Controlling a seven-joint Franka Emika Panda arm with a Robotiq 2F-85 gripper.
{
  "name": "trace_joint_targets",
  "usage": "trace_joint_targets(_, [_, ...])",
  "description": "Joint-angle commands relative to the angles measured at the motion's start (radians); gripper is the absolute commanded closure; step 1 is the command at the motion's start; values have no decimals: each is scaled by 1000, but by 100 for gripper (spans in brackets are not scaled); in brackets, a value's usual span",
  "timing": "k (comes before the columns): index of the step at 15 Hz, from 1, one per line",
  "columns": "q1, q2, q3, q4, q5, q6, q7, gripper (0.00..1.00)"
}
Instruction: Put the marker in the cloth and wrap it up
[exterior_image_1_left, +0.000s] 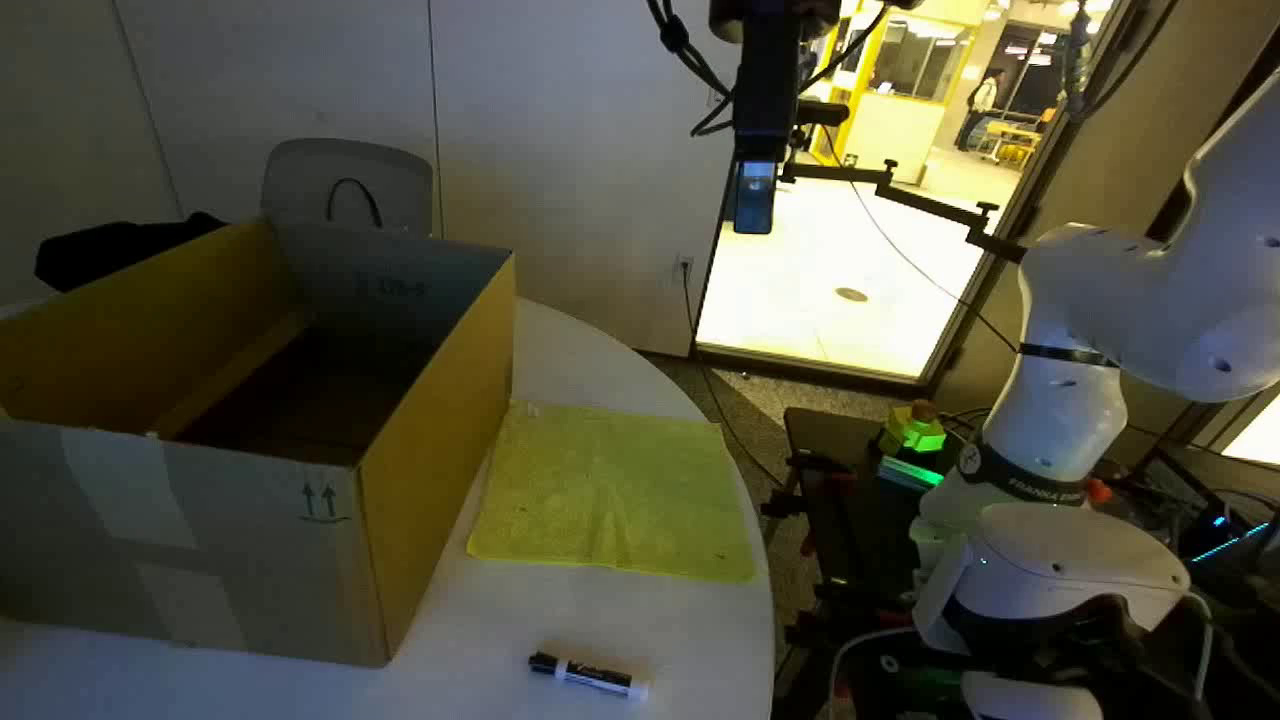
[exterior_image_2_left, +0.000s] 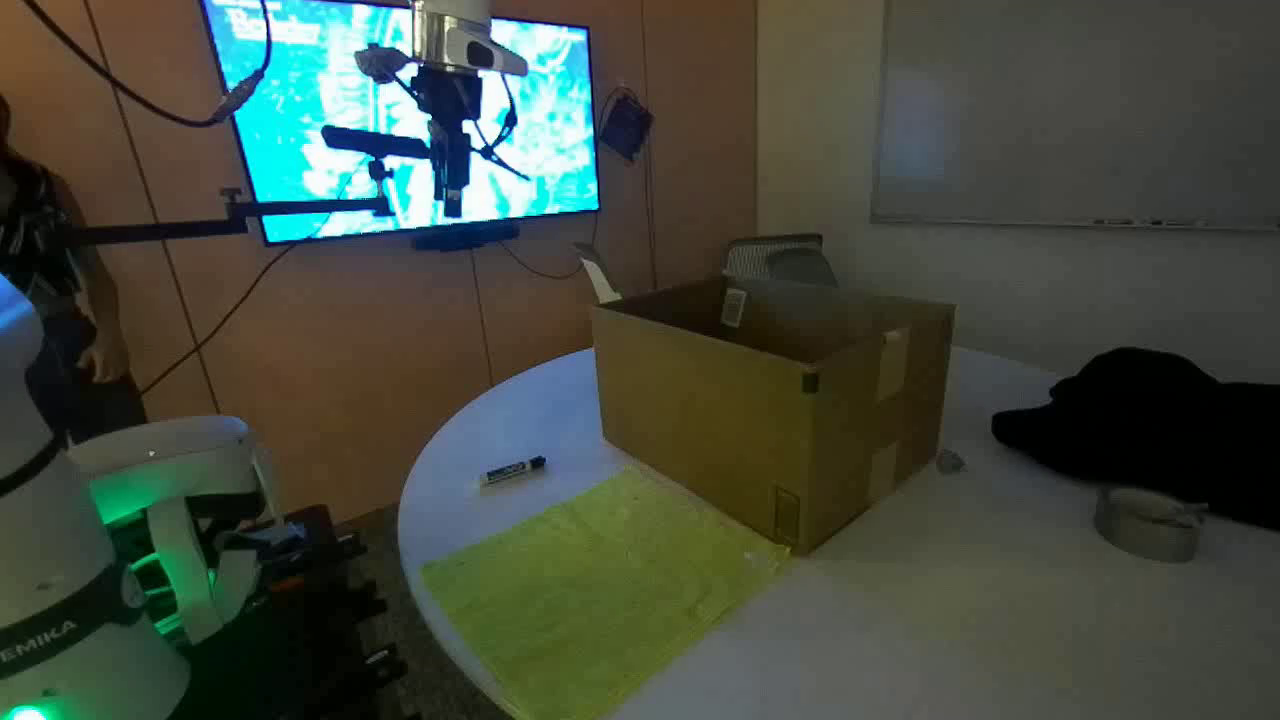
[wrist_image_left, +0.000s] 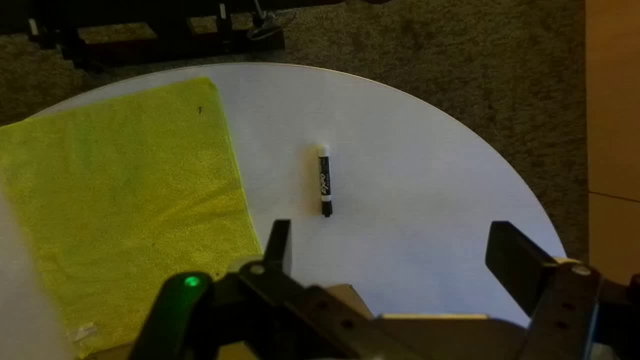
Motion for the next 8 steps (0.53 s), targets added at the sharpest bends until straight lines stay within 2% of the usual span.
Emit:
trace_joint_targets(1, [-9, 0, 7, 7, 2, -4, -1, 0])
trace_joint_targets(8, [-2, 16, 5, 5, -10, -15, -62, 0])
